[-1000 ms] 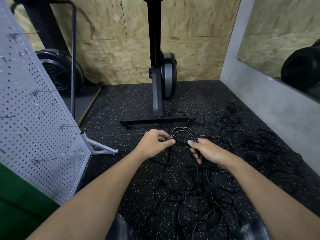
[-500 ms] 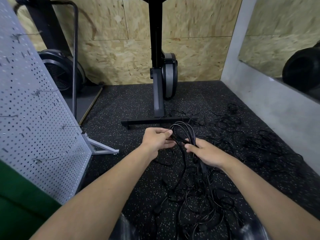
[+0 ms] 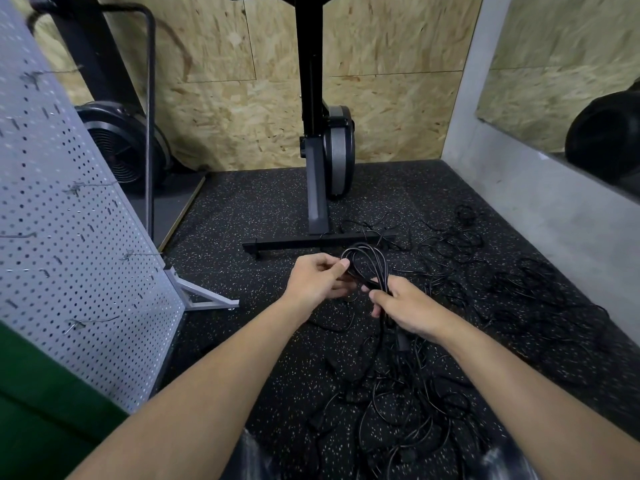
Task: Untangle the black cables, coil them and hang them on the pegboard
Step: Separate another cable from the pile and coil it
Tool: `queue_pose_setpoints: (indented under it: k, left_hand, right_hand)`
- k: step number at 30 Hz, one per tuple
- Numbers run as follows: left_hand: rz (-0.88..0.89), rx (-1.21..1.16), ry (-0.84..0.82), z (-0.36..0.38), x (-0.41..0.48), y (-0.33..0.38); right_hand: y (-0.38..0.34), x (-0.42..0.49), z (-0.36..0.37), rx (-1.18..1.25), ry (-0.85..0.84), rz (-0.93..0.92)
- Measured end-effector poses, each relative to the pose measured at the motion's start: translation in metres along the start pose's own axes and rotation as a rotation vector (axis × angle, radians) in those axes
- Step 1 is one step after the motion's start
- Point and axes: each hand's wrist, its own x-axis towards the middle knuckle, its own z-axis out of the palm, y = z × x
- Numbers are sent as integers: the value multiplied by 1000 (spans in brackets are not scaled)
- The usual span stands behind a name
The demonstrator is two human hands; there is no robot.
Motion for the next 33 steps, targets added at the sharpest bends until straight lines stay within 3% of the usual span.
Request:
queue_pose_setpoints:
  k: [4, 7, 10, 16, 19, 23, 27, 33]
  left_hand:
    - [-89, 198, -243, -8, 0, -10]
    - [-40, 644, -445, -5, -2, -23]
    - [-2, 842, -540, 6, -4, -33]
    - [85, 927, -442, 6, 5, -39]
    - [132, 914, -416, 5, 2, -31]
    - [432, 940, -271, 7, -2, -14]
    - [696, 982, -221, 8, -5, -3]
    - [742, 1100, -105, 4, -6, 6]
  right_hand:
    - [-6, -2, -4, 169, 120, -13]
    - [-10, -4, -6, 315, 147, -28]
    - [-15, -6, -8, 504, 145, -36]
    - [-8, -1, -11, 517, 181, -47]
    - [-4, 2, -16, 219, 294, -34]
    - [-7, 1, -24, -83, 355, 6]
    - [-12, 0, -20, -222, 231, 93]
    - [-11, 2, -22, -127, 86, 173]
